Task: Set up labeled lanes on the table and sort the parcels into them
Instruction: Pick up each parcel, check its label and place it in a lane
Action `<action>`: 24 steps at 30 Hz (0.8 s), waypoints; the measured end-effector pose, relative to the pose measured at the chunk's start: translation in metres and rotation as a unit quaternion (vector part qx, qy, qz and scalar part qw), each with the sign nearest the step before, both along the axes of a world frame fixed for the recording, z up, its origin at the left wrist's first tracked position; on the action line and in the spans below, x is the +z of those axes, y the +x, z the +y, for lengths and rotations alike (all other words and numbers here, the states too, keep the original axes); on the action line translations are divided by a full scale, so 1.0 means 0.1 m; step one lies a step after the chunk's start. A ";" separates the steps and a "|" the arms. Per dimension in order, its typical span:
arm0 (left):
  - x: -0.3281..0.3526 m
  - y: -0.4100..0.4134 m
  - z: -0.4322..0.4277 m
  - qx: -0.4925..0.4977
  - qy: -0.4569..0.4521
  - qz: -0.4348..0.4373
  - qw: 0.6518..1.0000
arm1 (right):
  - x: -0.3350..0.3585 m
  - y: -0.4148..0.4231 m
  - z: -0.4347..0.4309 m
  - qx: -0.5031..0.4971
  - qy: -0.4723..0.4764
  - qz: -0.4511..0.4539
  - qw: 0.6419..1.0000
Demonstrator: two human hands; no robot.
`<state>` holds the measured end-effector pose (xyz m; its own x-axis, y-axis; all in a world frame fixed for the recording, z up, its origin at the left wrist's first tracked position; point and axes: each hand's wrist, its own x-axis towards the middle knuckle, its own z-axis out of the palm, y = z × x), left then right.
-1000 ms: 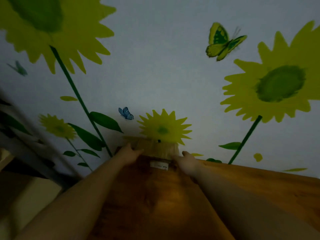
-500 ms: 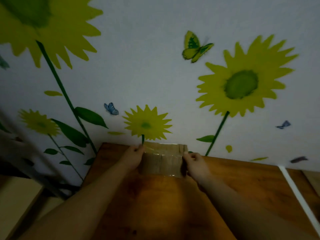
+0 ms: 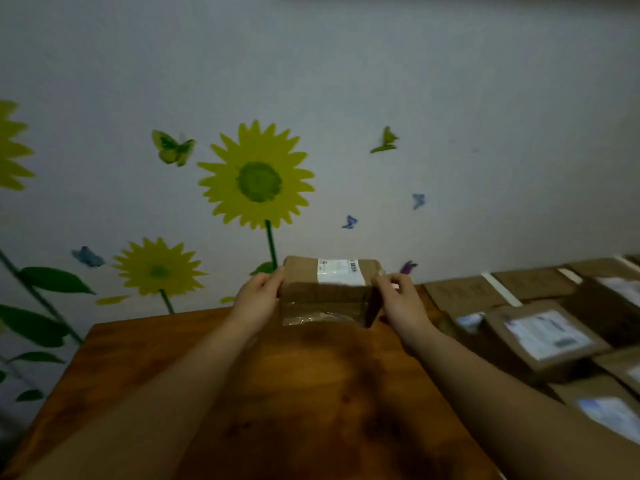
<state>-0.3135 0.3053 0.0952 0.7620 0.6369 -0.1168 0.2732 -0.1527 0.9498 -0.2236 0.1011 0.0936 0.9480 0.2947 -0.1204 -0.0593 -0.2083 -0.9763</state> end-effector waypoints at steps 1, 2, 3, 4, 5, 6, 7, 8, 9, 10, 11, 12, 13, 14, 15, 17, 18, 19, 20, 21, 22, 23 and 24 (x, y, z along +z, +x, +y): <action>0.02 0.05 -0.19 0.001 0.013 0.003 1.000 | 0.03 0.02 -0.22 -0.023 -0.005 -0.010 1.000; 0.07 0.09 -0.39 0.001 0.022 -0.004 1.000 | 0.06 0.04 -0.43 -0.040 -0.009 -0.025 0.999; 0.10 0.12 -0.58 -0.004 0.024 -0.018 1.000 | 0.10 0.04 -0.62 -0.052 -0.014 -0.039 0.998; 0.15 0.14 -0.75 -0.014 0.019 -0.033 0.999 | 0.15 0.04 -0.80 -0.058 -0.019 -0.050 0.997; 0.18 0.16 -0.90 -0.028 0.011 -0.044 0.999 | 0.20 0.04 -0.96 -0.064 -0.018 -0.052 0.996; 0.22 0.19 -1.05 -0.048 0.000 -0.055 0.997 | 0.24 0.03 -1.11 -0.069 -0.011 -0.051 0.996; 0.26 0.21 -1.18 -0.065 -0.008 -0.067 0.996 | 0.28 0.01 -1.24 -0.073 -0.001 -0.051 0.996; 0.30 0.24 -1.29 -0.076 -0.011 -0.078 0.994 | 0.32 0.00 -1.36 -0.078 0.009 -0.056 0.995; 0.33 0.27 -1.40 -0.083 -0.010 -0.087 0.993 | 0.36 -0.02 -1.48 -0.086 0.012 -0.064 0.994; 0.37 0.32 -1.49 -0.089 -0.010 -0.098 0.991 | 0.39 -0.04 -1.59 -0.094 0.011 -0.070 0.993; 0.39 0.36 -1.56 -0.094 -0.014 -0.108 0.990 | 0.42 -0.06 -1.70 -0.100 0.010 -0.075 0.992; 0.43 0.39 -1.65 -0.103 -0.019 -0.116 0.988 | 0.44 -0.08 -1.80 -0.107 0.010 -0.077 0.991; 0.45 0.43 -1.75 -0.115 -0.026 -0.122 0.985 | 0.45 -0.12 -1.92 -0.117 0.012 -0.075 0.990; 0.47 0.46 -1.81 -0.120 -0.030 -0.127 0.984 | 0.46 -0.14 -2.00 -0.123 0.016 -0.073 0.990; 0.48 0.48 -1.88 -0.128 -0.034 -0.131 0.982 | 0.47 -0.17 -2.08 -0.133 0.016 -0.072 0.988; 0.50 0.51 -2.05 -0.153 -0.043 -0.138 0.978 | 0.50 -0.23 -2.26 -0.159 0.009 -0.087 0.983; 0.52 0.52 -2.14 -0.167 -0.048 -0.140 0.975 | 0.51 -0.26 -2.34 -0.171 0.007 -0.096 0.981; 0.53 0.54 -2.23 -0.180 -0.051 -0.139 0.972 | 0.53 -0.27 -2.43 -0.183 0.005 -0.104 0.977; 0.55 0.54 -2.33 -0.189 -0.049 -0.138 0.971 | 0.54 -0.28 -2.52 -0.195 0.002 -0.106 0.975; 0.57 0.55 -2.43 -0.195 -0.048 -0.138 0.970 | 0.56 -0.31 -2.62 -0.203 -0.001 -0.105 0.974; 0.59 0.55 -2.54 -0.201 -0.050 -0.142 0.968 | 0.57 -0.32 -2.73 -0.210 -0.003 -0.105 0.972; 0.61 0.57 -2.65 -0.209 -0.051 -0.146 0.966 | 0.59 -0.33 -2.84 -0.216 -0.001 -0.107 0.970; 0.64 0.59 -2.78 -0.217 -0.052 -0.147 0.964 | 0.60 -0.34 -2.98 -0.222 0.001 -0.112 0.969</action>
<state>-0.2549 0.0273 0.1591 0.9640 0.2467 0.0990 -0.0782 -0.0924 0.9926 -0.2580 -0.1967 0.1537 0.9838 -0.1472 0.1027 0.0706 -0.2088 -0.9754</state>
